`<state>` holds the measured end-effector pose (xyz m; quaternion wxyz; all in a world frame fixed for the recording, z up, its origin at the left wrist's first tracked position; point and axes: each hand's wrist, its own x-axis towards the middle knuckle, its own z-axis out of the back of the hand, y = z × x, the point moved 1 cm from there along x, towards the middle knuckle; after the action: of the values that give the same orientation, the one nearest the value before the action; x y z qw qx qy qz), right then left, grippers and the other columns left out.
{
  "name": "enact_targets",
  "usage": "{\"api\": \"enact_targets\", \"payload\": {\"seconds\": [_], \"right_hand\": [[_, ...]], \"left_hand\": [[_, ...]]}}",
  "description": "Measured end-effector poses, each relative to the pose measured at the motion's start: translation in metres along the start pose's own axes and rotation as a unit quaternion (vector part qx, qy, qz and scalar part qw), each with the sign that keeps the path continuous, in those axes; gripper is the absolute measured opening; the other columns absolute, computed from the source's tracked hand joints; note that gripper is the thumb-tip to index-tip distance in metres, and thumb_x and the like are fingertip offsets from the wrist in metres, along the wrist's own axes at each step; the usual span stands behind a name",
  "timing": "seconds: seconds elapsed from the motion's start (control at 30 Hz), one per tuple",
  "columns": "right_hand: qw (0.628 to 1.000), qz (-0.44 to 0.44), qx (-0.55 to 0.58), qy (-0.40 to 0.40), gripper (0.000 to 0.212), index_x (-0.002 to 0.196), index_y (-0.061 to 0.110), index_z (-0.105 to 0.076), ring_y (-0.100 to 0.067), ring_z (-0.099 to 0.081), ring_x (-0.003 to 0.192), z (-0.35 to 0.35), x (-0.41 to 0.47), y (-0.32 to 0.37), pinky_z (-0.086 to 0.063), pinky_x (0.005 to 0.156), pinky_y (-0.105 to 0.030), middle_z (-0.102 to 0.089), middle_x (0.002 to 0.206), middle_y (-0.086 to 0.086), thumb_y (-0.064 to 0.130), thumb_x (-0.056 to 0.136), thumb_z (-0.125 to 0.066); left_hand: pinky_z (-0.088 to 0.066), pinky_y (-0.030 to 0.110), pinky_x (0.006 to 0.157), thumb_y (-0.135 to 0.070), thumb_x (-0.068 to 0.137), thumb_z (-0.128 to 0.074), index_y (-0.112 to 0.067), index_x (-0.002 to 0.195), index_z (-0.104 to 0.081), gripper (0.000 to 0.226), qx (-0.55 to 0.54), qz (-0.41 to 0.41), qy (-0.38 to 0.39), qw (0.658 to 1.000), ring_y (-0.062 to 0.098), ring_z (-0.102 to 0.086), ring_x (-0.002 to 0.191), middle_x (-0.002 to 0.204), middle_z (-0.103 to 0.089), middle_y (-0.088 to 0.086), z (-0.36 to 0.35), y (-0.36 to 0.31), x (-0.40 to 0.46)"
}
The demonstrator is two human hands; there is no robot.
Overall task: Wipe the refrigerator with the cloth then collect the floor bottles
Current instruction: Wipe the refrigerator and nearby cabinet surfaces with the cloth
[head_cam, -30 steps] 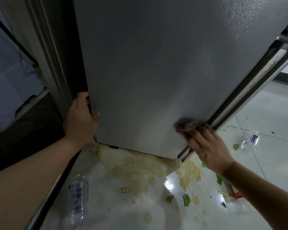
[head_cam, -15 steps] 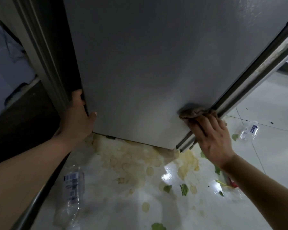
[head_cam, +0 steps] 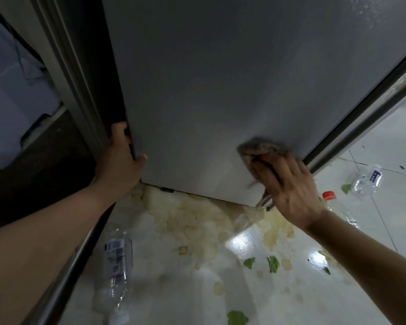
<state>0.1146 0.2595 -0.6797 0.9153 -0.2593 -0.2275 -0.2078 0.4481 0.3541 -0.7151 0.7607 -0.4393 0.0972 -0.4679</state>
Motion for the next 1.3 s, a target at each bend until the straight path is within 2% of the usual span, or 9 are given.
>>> {"api": "enact_targets", "payload": {"seconds": [0.1,0.23,0.33,0.5,0.6,0.87,1.03,1.17,1.3], "right_hand": [[0.999,-0.035,0.003,-0.020,0.048,0.134,0.005,-0.040,-0.034,-0.046,0.102,-0.013,0.007,0.013,-0.046,0.086,-0.046,-0.043,0.123,-0.017,0.005,0.088,-0.050],[0.979,0.153,-0.046,0.131,0.062,0.129,0.010,-0.058,-0.034,-0.059,0.108,-0.034,-0.005,0.040,-0.051,0.089,-0.044,-0.058,0.128,-0.016,-0.007,0.069,-0.048],[0.969,0.156,-0.038,0.188,0.059,0.128,0.006,-0.058,-0.032,-0.062,0.103,-0.035,-0.001,0.056,-0.054,0.087,-0.041,-0.062,0.122,-0.015,-0.004,0.070,-0.055],[0.998,0.051,0.025,-0.010,0.050,0.142,0.005,-0.037,-0.033,-0.050,0.106,-0.015,0.039,0.034,-0.040,0.094,-0.043,-0.045,0.133,-0.017,0.002,0.093,-0.049],[0.997,0.023,0.042,-0.065,0.044,0.140,0.007,-0.040,-0.032,-0.049,0.107,-0.018,0.059,0.037,-0.037,0.097,-0.043,-0.042,0.134,-0.014,0.006,0.096,-0.048],[0.948,0.218,-0.073,0.222,0.055,0.130,0.018,-0.058,-0.022,-0.056,0.117,-0.049,0.064,0.104,-0.044,0.101,-0.033,-0.054,0.137,-0.001,0.008,0.076,-0.054],[0.992,0.118,-0.007,0.050,0.045,0.130,0.003,-0.056,-0.031,-0.057,0.100,-0.027,0.107,0.095,-0.046,0.089,-0.041,-0.060,0.125,-0.013,-0.003,0.100,-0.023],[0.998,0.068,0.012,-0.012,0.040,0.131,0.003,-0.054,-0.031,-0.047,0.103,-0.035,0.119,0.101,-0.036,0.095,-0.041,-0.051,0.131,-0.014,-0.002,0.099,-0.032],[0.963,0.202,-0.064,0.170,0.048,0.132,0.012,-0.056,-0.029,-0.052,0.117,-0.061,0.100,0.127,-0.038,0.105,-0.041,-0.050,0.139,-0.007,0.014,0.085,-0.057]], "left_hand": [[-0.049,0.040,0.076,-0.010,0.078,-0.069,-0.028,0.124,-0.027,0.065,0.004,-0.006,0.007,1.000,0.021,-0.057,0.097,0.107,-0.052,-0.007,0.001,0.002,0.000],[-0.043,0.032,0.073,-0.009,0.078,-0.069,-0.031,0.127,-0.025,0.069,-0.007,-0.002,0.020,1.000,0.012,-0.050,0.092,0.106,-0.047,-0.011,0.003,0.002,-0.002],[-0.040,0.030,0.071,-0.008,0.079,-0.069,-0.030,0.131,-0.026,0.071,-0.014,0.006,0.034,0.999,0.012,-0.050,0.092,0.104,-0.046,-0.010,0.005,0.001,-0.001],[-0.042,0.034,0.075,-0.013,0.080,-0.068,-0.033,0.134,-0.024,0.073,-0.002,0.001,0.068,0.998,0.013,-0.051,0.097,0.111,-0.046,-0.009,0.013,0.008,-0.001],[-0.042,0.034,0.076,-0.016,0.082,-0.066,-0.035,0.133,-0.025,0.069,-0.001,0.000,0.090,0.996,0.015,-0.053,0.099,0.111,-0.046,-0.009,0.014,0.014,-0.002],[-0.047,0.043,0.088,-0.012,0.079,-0.067,-0.040,0.137,-0.018,0.081,0.006,-0.020,0.120,0.993,0.021,-0.054,0.108,0.124,-0.050,-0.002,0.019,0.020,-0.006],[-0.042,0.034,0.093,-0.013,0.079,-0.065,-0.042,0.138,-0.018,0.080,-0.009,-0.015,0.163,0.987,0.014,-0.049,0.117,0.130,-0.049,-0.004,0.029,0.026,-0.005],[-0.032,0.023,0.094,-0.009,0.080,-0.065,-0.037,0.140,-0.022,0.079,-0.039,0.001,0.183,0.982,0.009,-0.044,0.124,0.136,-0.047,-0.005,0.031,0.029,-0.007],[-0.034,0.023,0.096,-0.009,0.082,-0.064,-0.037,0.142,-0.020,0.080,-0.026,-0.016,0.197,0.980,0.011,-0.043,0.127,0.139,-0.046,-0.005,0.036,0.031,-0.007]]}}
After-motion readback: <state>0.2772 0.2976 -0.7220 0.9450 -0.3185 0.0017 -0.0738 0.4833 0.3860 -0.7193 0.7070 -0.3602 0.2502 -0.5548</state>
